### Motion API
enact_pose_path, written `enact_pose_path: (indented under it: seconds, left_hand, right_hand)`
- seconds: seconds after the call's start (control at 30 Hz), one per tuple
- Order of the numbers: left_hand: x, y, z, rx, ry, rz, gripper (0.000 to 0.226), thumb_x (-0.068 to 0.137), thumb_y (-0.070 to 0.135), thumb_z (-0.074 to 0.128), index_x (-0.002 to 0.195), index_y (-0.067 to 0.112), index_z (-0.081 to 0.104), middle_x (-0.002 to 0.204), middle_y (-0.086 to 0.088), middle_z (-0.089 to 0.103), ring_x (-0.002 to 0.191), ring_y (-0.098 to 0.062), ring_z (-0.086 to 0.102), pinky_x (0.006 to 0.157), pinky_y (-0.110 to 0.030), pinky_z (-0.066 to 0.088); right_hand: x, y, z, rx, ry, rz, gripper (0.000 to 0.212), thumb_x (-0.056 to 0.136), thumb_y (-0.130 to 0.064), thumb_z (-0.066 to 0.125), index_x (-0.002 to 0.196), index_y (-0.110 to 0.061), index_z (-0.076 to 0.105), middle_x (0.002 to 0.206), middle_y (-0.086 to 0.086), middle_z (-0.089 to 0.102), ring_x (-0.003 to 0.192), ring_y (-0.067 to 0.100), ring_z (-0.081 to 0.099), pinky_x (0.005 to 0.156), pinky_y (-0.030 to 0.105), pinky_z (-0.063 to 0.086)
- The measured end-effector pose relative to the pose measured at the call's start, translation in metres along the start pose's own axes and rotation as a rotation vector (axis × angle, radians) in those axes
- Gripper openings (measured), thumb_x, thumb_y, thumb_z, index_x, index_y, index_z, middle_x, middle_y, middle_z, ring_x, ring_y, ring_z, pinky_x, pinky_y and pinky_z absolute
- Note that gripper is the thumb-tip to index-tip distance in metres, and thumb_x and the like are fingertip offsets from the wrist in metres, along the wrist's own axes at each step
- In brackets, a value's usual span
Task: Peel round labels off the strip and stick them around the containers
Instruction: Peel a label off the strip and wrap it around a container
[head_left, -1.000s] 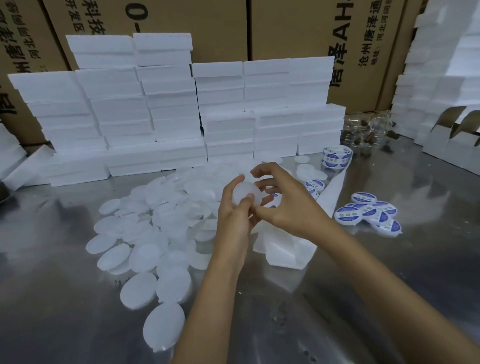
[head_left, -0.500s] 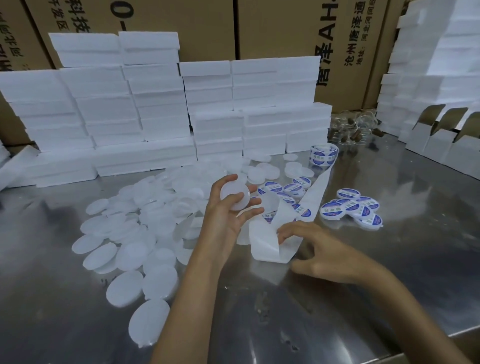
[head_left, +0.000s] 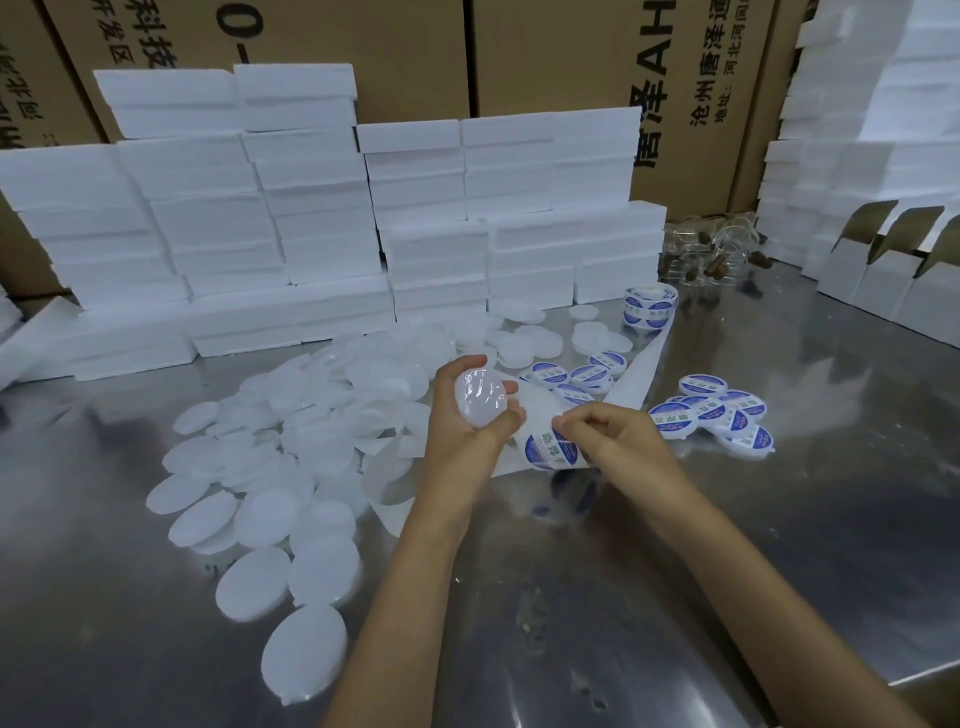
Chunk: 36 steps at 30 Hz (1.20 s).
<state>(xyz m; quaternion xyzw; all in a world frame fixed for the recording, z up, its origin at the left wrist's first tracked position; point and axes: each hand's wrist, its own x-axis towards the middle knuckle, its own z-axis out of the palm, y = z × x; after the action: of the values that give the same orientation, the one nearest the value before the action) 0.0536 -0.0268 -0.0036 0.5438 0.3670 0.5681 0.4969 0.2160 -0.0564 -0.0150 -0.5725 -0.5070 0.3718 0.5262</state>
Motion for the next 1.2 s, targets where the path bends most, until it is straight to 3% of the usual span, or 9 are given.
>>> enact_pose_path:
  seconds: [0.23,0.4,0.5,0.6,0.7,0.83,0.9,1.07,1.2]
  left_hand:
    - [0.000,-0.007,0.004,-0.015,0.011,-0.080,0.055,0.085,-0.007,0.070,0.127,0.023,0.050,0.107,-0.004,0.073,0.103,-0.020,0.071,0.083,-0.031,0.061]
    - [0.002,-0.010,0.004,-0.053,0.089,-0.129,0.053,0.083,-0.006,0.072,0.121,0.026,0.054,0.112,-0.005,0.073,0.103,-0.019,0.071,0.068,-0.023,0.059]
    - [0.002,-0.013,0.003,-0.041,0.117,-0.151,0.054,0.081,-0.006,0.074,0.118,0.028,0.055,0.104,-0.002,0.075,0.101,-0.022,0.071,0.074,-0.030,0.061]
    - [0.003,-0.014,0.002,-0.029,0.125,-0.172,0.055,0.079,-0.007,0.075,0.117,0.028,0.055,0.101,-0.002,0.075,0.098,-0.022,0.072,0.076,-0.031,0.062]
    - [0.002,-0.015,0.000,-0.019,0.134,-0.184,0.055,0.077,-0.005,0.076,0.117,0.026,0.055,0.099,-0.003,0.075,0.094,-0.019,0.072,0.072,-0.025,0.060]
    - [0.002,-0.017,0.000,0.004,0.145,-0.202,0.053,0.079,-0.005,0.072,0.117,0.027,0.055,0.100,-0.004,0.075,0.096,-0.017,0.071,0.080,-0.029,0.060]
    - [0.002,-0.018,0.000,-0.002,0.153,-0.202,0.052,0.079,-0.007,0.069,0.115,0.027,0.054,0.099,-0.004,0.075,0.094,-0.018,0.071,0.074,-0.026,0.060]
    - [0.003,-0.021,0.000,0.040,0.131,-0.186,0.051,0.080,-0.006,0.071,0.113,0.028,0.053,0.094,-0.003,0.075,0.092,-0.019,0.070,0.075,-0.026,0.058]
    - [0.005,-0.021,0.001,0.095,0.137,-0.160,0.049,0.081,-0.005,0.071,0.111,0.029,0.052,0.091,0.000,0.072,0.085,-0.012,0.068,0.061,-0.016,0.053]
  right_hand:
    - [-0.013,-0.003,0.007,0.165,-0.057,0.018,0.009,0.089,-0.024,0.071,0.089,-0.016,0.074,0.088,0.004,0.076,0.079,0.009,0.069,0.072,0.020,0.052]
    - [-0.017,0.001,0.012,0.090,-0.090,-0.032,0.028,0.083,-0.002,0.075,0.105,-0.011,0.060,0.088,0.013,0.073,0.076,0.021,0.063,0.076,0.028,0.053]
    - [-0.019,0.007,0.016,-0.032,-0.020,-0.192,0.036,0.083,-0.005,0.074,0.107,-0.024,0.055,0.085,0.002,0.070,0.074,0.022,0.059,0.072,0.020,0.049]
    - [-0.022,0.013,0.015,-0.316,0.043,-0.470,0.046,0.086,-0.013,0.069,0.119,-0.040,0.052,0.093,-0.014,0.058,0.079,0.011,0.056,0.073,0.015,0.044]
    - [-0.022,0.015,0.016,-0.539,0.111,-0.678,0.038,0.087,-0.011,0.067,0.113,-0.039,0.063,0.100,-0.011,0.049,0.092,0.006,0.050,0.070,0.026,0.047]
    - [-0.024,0.013,0.018,-0.657,0.199,-0.766,0.033,0.084,-0.007,0.070,0.104,-0.033,0.070,0.105,-0.005,0.049,0.092,0.008,0.045,0.069,0.027,0.043]
    - [-0.025,0.012,0.020,-0.682,0.217,-0.795,0.028,0.082,-0.005,0.069,0.098,-0.029,0.071,0.110,-0.001,0.052,0.091,0.014,0.047,0.071,0.030,0.043]
    - [-0.030,0.008,0.026,-0.610,0.237,-0.803,0.021,0.074,0.002,0.067,0.082,-0.017,0.064,0.106,-0.004,0.054,0.098,0.014,0.051,0.081,0.031,0.041]
    - [-0.033,0.003,0.027,-0.397,0.267,-0.769,0.021,0.073,0.004,0.057,0.080,-0.015,0.055,0.094,-0.008,0.053,0.091,0.015,0.052,0.079,0.032,0.042]
